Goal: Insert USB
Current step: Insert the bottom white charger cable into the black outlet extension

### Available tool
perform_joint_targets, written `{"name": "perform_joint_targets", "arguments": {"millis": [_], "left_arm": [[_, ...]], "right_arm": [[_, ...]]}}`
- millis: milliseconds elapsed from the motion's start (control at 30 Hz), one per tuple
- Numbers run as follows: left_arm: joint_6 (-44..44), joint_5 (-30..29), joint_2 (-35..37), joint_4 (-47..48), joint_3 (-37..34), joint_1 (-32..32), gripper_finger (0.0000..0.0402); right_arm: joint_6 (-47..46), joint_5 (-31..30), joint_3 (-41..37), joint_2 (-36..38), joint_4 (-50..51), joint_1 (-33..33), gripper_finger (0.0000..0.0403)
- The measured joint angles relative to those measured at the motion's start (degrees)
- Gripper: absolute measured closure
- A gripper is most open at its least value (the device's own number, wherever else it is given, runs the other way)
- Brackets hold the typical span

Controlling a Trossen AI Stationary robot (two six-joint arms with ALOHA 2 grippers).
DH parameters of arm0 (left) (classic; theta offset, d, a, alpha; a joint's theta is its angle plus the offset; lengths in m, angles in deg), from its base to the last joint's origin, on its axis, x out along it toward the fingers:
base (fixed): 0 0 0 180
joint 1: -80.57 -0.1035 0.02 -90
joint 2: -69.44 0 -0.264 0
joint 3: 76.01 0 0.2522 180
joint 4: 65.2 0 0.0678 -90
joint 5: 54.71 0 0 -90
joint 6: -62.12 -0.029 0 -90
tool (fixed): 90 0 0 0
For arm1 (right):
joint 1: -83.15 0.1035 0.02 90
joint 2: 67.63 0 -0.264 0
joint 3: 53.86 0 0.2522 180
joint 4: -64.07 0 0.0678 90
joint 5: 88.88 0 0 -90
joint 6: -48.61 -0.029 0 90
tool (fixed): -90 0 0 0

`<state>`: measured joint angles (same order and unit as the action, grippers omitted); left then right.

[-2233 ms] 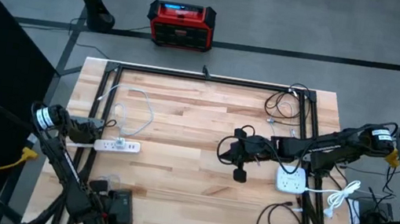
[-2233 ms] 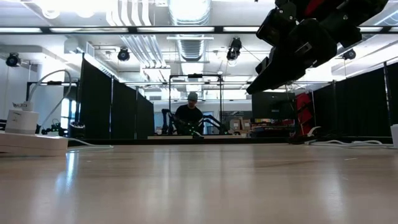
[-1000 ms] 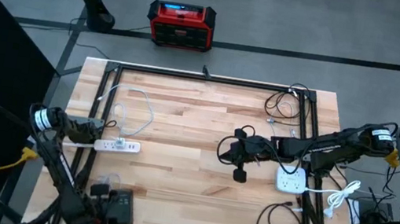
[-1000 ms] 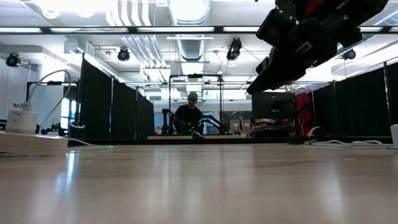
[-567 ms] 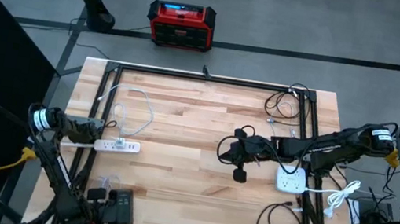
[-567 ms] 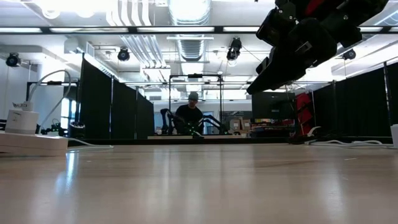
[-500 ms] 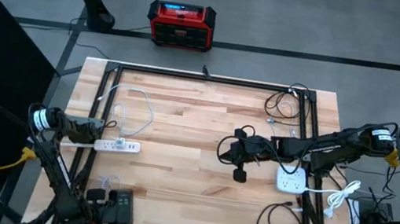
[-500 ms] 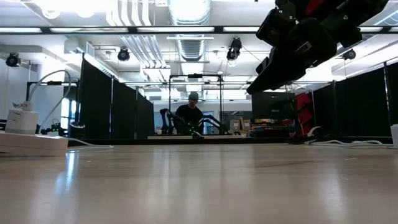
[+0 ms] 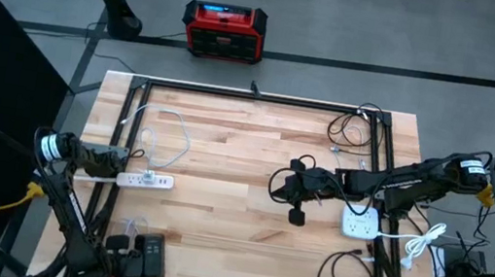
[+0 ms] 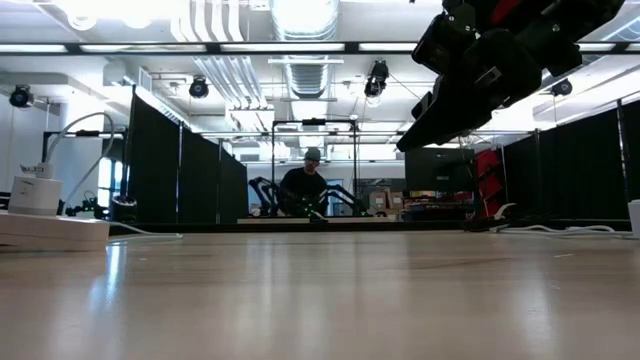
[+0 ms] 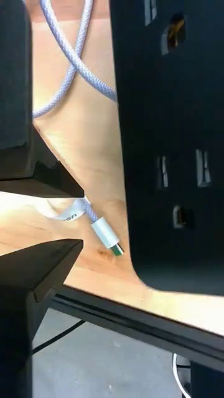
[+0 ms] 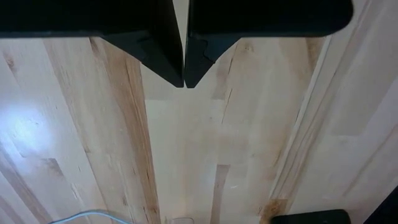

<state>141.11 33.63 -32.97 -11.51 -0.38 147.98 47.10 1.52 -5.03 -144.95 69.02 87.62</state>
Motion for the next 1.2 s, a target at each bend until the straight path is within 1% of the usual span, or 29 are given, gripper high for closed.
{"name": "perform_joint_targets", "arguments": {"millis": [367,433,567,600,733,967,1100,1200], "left_arm": [[-0.4,-0.9,-3.0,-0.3,0.1,0.3,0.0301],[0.1,-0.9,-3.0,-0.1,0.1,0.3,0.0318],[1.2,-0.9,-3.1,-0.2,0.0,0.3,0.0383],[1.7,-0.9,-3.0,-0.2,0.0,0.3,0.0391],[6.0,-0.9,-1.8,0.3,-0.1,0.3,0.0400],[18.6,-0.5,2.6,6.8,1.6,0.3,0.0401],[20.7,-0.6,3.7,13.3,5.7,0.3,0.0401],[20.8,-0.7,3.8,22.4,11.1,0.3,0.0401]], "right_arm": [[0.0,0.0,0.0,0.0,0.0,0.0,0.0403],[0.0,0.0,0.0,0.0,0.0,0.0,0.0403],[0.0,0.0,0.0,0.0,0.0,0.0,0.0403],[0.0,0.0,0.0,0.0,0.0,0.1,0.0403],[0.0,0.0,0.0,0.0,0.0,0.3,0.0403],[0.0,0.0,0.0,0.0,0.0,0.5,0.0403],[0.0,0.0,0.0,0.0,0.0,0.5,0.0403],[0.0,0.0,0.0,0.0,-0.1,0.5,0.0403]]}}
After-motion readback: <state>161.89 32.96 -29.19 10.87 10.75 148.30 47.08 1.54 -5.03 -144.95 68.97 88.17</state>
